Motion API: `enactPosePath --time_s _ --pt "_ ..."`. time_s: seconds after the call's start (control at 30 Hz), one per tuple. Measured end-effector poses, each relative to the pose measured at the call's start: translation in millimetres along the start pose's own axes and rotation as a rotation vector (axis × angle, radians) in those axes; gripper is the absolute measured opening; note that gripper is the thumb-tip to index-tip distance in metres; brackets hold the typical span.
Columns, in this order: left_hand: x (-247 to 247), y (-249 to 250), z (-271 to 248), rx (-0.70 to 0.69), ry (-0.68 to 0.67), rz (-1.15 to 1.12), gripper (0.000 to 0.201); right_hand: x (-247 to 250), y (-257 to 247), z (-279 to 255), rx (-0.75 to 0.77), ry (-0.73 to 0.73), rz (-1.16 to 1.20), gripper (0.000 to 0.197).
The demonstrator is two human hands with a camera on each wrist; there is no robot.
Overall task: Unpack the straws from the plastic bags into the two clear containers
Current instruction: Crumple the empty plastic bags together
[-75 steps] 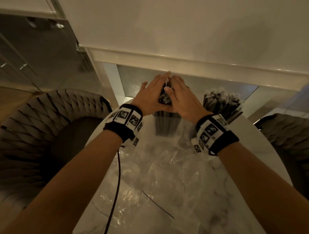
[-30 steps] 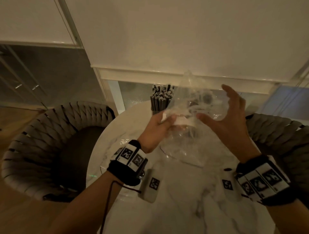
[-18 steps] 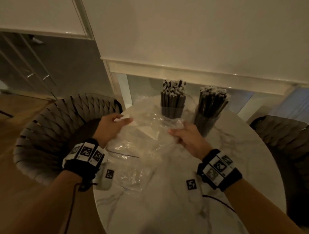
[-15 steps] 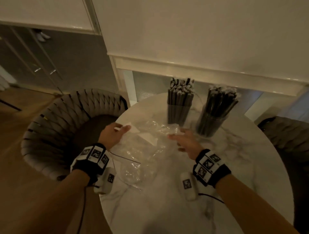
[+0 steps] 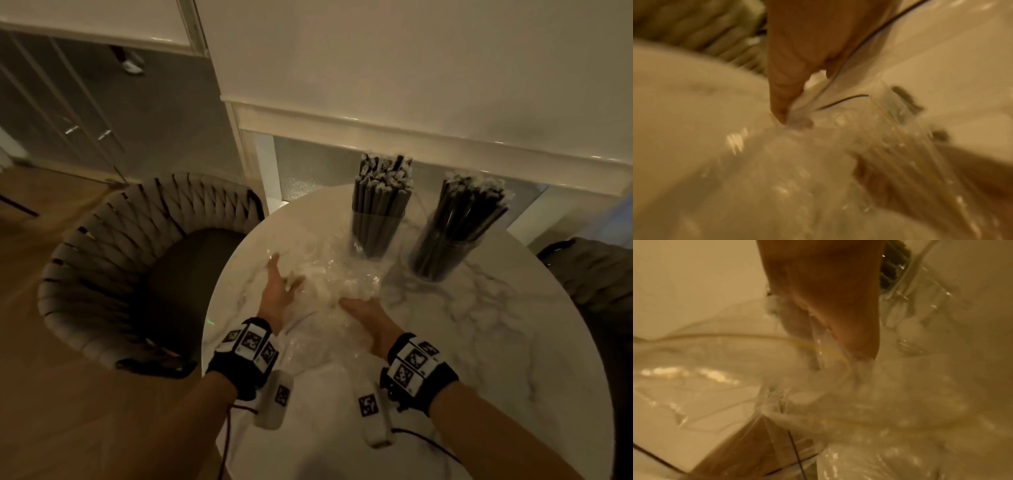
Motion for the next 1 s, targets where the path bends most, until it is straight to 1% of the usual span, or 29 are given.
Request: enactPosePath --time_s 0.03,0.07,0.1,0.13,0.17,0.2,0.23,0.27,0.3,0.33,0.37,0.4,0.43,0.47,0.5,0.53,0.57,0.6,0.63,0.67,0.7,0.73,0.77,0.83,0.9,0.93,0.97,1.0 --pt "2 14 -4 -0.281 0.006 0.155 0.066 5 -3 -2 0.067 0.063 0.002 0.023" --pt "1 22 -6 -0.553 -0.041 0.309 0.071 8 -7 -4 0.131 0.096 0.008 0.027" --pt "-2 31 -15 -0.716 -0.151 0.482 0.081 10 -12 -9 0.177 0.09 0.037 0.027" --pt "-4 37 -25 -0.778 -0.277 0.637 0.093 10 -18 -14 0.194 0.074 0.083 0.022" --pt "-5 39 -36 -0.775 -0.383 0.79 0.108 9 -24 -22 0.189 0.045 0.135 0.014" --pt "-6 37 -41 -0.75 -0.441 0.869 0.122 8 -30 -29 0.151 0.011 0.205 0.01" --pt "-7 33 -43 -0.733 -0.446 0.884 0.13 6 -37 -37 0.094 -0.024 0.289 0.012" --pt "-7 30 -43 -0.706 -0.425 0.806 0.133 7 -40 -44 0.05 -0.055 0.358 0.019" --pt "-7 28 -42 -0.655 -0.386 0.718 0.129 9 -43 -50 0.036 -0.068 0.39 0.026" --pt "-6 26 -41 -0.626 -0.36 0.677 0.118 14 -44 -55 0.048 -0.072 0.385 0.031" --pt "-6 25 -44 -0.614 -0.342 0.71 0.104 20 -45 -63 0.078 -0.063 0.338 0.032" --pt "-5 23 -45 -0.631 -0.322 0.811 0.09 27 -45 -68 0.133 -0.029 0.241 0.031" --pt "-5 21 -48 -0.67 -0.304 0.943 0.076 35 -45 -74 0.229 0.047 0.104 0.03" --pt "-7 19 -51 -0.73 -0.287 1.062 0.064 44 -46 -78 0.367 0.158 -0.081 0.036" --pt "-7 18 -57 -0.789 -0.275 1.16 0.053 54 -47 -84 0.546 0.297 -0.278 0.051" --pt "-10 19 -65 -0.856 -0.271 1.212 0.046 64 -46 -89 0.748 0.39 -0.41 0.068" --pt "-13 19 -72 -0.906 -0.275 1.238 0.042 71 -45 -97 0.884 0.397 -0.483 0.079" --pt "-17 22 -81 -0.949 -0.287 1.234 0.04 77 -43 -105 0.943 0.357 -0.538 0.08" --pt "-23 28 -92 -0.972 -0.313 1.186 0.038 81 -38 -110 0.933 0.307 -0.601 0.076" --pt "-29 33 -103 -0.966 -0.353 1.066 0.038 84 -32 -116 0.887 0.266 -0.659 0.073" --pt "-35 39 -115 -0.949 -0.402 0.866 0.038 89 -23 -121 0.845 0.236 -0.657 0.072" --pt "-44 44 -125 -0.911 -0.453 0.634 0.037 97 -15 -124 0.836 0.205 -0.571 0.07" --pt "-54 49 -137 -0.847 -0.484 0.42 0.036 106 -8 -129 0.834 0.178 -0.422 0.065" --pt "-75 55 -162 -0.662 -0.512 0.102 0.03 131 4 -141 0.768 0.128 -0.097 0.063" --pt "-102 54 -192 -0.486 -0.541 -0.108 0.031 161 16 -155 0.645 0.01 0.158 0.066" --pt "-116 51 -209 -0.414 -0.555 -0.172 0.033 178 22 -163 0.587 -0.045 0.262 0.066" --pt "-132 47 -227 -0.354 -0.568 -0.226 0.03 196 29 -170 0.532 -0.091 0.345 0.065" --pt "-148 43 -243 -0.312 -0.579 -0.257 0.022 215 35 -176 0.472 -0.118 0.416 0.065"
Point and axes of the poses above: each hand's wrist, its own z-axis towards the middle knuckle, its own x-axis out of the back of the hand, y = z × x, the point moved 1 cm from there along z, towards the middle knuckle, and after that the axes turned 11 degrees about y, right-handed, at the moved point
